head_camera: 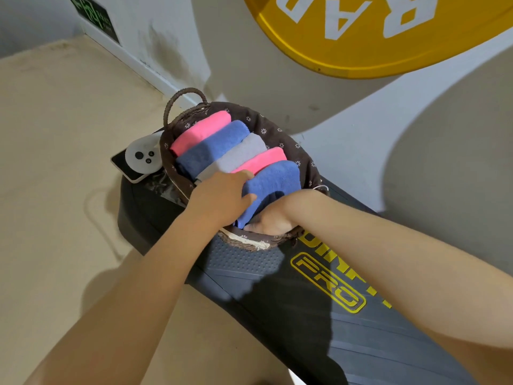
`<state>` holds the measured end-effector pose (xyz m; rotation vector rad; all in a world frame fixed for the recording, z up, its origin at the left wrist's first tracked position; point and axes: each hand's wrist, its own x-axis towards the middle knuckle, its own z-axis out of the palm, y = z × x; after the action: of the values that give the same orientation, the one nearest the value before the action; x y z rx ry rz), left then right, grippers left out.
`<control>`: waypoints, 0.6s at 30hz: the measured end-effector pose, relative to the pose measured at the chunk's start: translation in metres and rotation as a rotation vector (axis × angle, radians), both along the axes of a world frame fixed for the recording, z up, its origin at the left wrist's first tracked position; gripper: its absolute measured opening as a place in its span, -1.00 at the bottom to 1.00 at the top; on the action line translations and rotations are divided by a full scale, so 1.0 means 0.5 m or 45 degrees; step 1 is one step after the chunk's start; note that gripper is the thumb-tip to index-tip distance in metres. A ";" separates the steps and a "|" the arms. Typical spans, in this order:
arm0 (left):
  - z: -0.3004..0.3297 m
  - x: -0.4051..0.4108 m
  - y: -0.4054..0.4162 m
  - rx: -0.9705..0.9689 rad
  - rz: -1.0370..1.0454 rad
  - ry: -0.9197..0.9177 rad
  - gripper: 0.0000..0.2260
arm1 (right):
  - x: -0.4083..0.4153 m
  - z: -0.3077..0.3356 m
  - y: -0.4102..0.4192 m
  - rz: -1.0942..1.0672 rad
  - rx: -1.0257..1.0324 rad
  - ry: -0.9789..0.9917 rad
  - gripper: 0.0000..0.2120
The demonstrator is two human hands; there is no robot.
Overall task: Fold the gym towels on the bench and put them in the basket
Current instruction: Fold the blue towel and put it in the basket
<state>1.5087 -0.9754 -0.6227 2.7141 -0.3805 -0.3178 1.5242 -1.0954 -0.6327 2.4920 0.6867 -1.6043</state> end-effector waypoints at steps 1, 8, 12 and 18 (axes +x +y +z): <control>-0.004 0.001 0.002 0.014 -0.028 0.000 -0.67 | -0.004 0.019 -0.015 -0.005 0.040 -0.088 -0.60; -0.025 -0.009 0.007 0.031 -0.039 -0.047 -0.62 | 0.035 0.077 -0.111 -0.070 0.218 -0.662 -0.56; -0.032 -0.017 -0.003 0.093 0.005 -0.047 -0.47 | 0.031 0.071 -0.115 -0.058 -0.059 -0.359 -0.39; -0.034 -0.023 0.006 0.100 -0.043 -0.103 -0.52 | 0.017 0.091 -0.111 0.027 0.374 -1.293 -0.56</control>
<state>1.4970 -0.9724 -0.6396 2.8067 -0.4458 -0.2369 1.5329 -1.1509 -0.5873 2.9554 0.7733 -0.0810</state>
